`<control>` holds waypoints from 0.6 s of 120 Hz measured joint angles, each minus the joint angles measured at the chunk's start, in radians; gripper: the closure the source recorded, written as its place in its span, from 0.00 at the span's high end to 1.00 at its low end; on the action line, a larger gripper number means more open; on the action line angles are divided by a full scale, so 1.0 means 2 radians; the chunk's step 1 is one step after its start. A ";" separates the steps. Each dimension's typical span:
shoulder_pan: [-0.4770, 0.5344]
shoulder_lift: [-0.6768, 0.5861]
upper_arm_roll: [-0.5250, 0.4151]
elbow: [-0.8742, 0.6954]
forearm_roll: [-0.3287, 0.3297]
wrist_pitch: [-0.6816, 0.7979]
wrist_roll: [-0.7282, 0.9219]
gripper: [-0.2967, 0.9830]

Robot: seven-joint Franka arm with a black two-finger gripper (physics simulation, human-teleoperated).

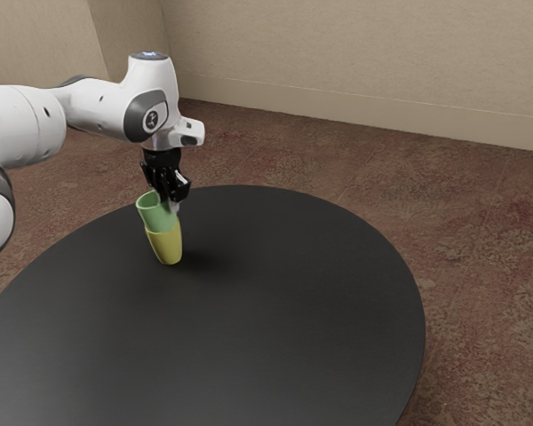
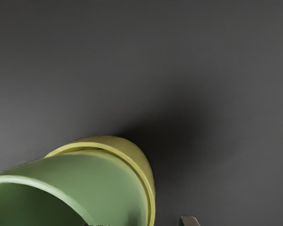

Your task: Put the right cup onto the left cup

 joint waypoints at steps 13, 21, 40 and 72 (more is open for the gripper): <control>0.000 0.000 0.000 0.000 0.000 0.001 0.001 0.42; 0.000 -0.001 0.000 0.000 0.000 0.001 0.002 0.47; -0.001 -0.016 0.000 -0.003 0.000 0.001 0.003 0.60; -0.005 -0.112 -0.026 -0.022 -0.001 -0.023 -0.011 0.72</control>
